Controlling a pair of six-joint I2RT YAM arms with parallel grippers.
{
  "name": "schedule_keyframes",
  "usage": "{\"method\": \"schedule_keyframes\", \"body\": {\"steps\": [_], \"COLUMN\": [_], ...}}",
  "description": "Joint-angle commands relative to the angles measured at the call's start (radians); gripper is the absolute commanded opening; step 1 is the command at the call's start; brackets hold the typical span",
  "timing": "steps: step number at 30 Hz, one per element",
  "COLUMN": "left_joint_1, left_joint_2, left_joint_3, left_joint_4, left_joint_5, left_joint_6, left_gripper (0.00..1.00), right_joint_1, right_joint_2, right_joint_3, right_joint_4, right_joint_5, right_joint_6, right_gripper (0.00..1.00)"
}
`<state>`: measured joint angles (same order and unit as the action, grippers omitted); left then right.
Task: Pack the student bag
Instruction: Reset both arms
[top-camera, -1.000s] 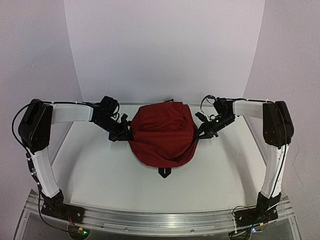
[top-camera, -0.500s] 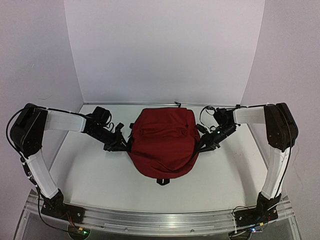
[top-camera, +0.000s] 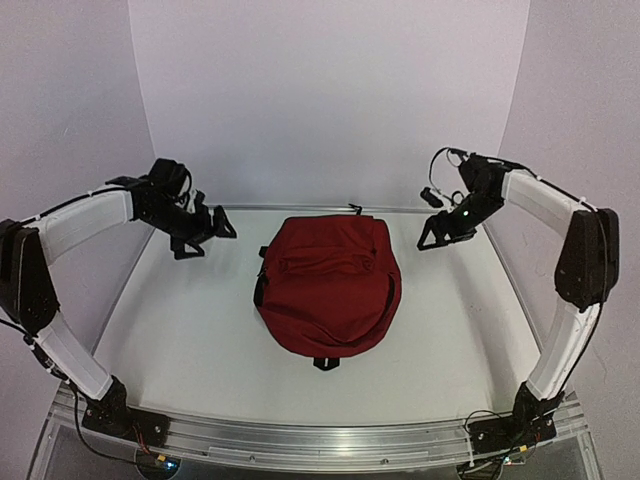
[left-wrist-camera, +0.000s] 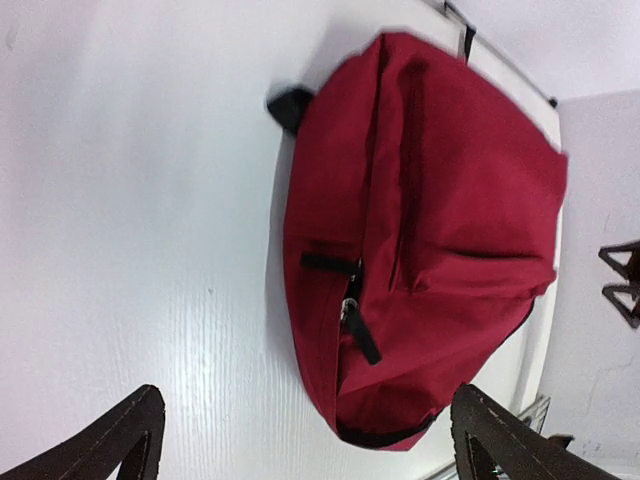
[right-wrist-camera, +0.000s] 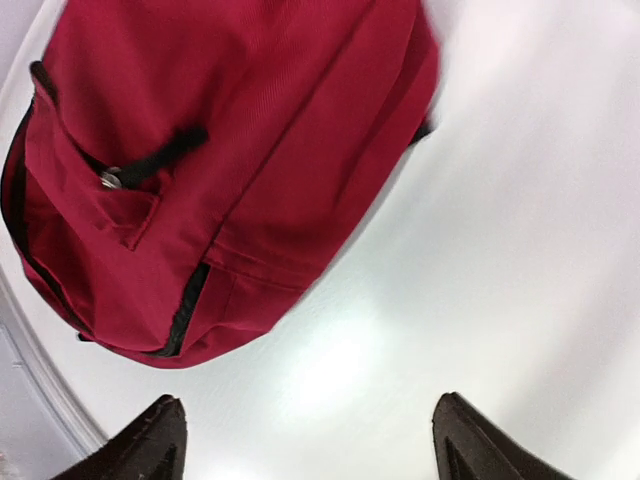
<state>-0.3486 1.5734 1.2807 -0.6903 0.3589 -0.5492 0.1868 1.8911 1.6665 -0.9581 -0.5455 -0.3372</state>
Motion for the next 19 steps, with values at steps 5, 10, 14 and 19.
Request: {"method": "schedule_keyframes", "body": {"steps": [5, 10, 14, 19], "left_joint_1": [0.086, 0.086, 0.086, 0.086], "left_joint_2": [-0.108, -0.206, -0.288, -0.380], "left_joint_3": [0.253, 0.153, 0.028, -0.078], "left_joint_4": [-0.190, -0.224, -0.227, -0.228], "left_joint_5": [-0.160, -0.208, -0.215, -0.233], "left_joint_6": [0.009, -0.025, -0.085, -0.144], "left_gripper": [1.00, 1.00, 1.00, 1.00], "right_joint_1": [-0.024, -0.025, -0.027, -0.028], "right_joint_2": [-0.283, -0.340, -0.404, -0.441], "right_joint_3": [0.012, -0.118, -0.242, -0.306], "right_joint_4": [0.073, 0.125, 0.124, 0.125], "right_joint_5": [0.180, 0.168, 0.046, 0.026], "right_joint_6": [0.004, 0.175, 0.148, 0.147], "right_gripper": [0.98, 0.98, 0.98, 0.98]}}
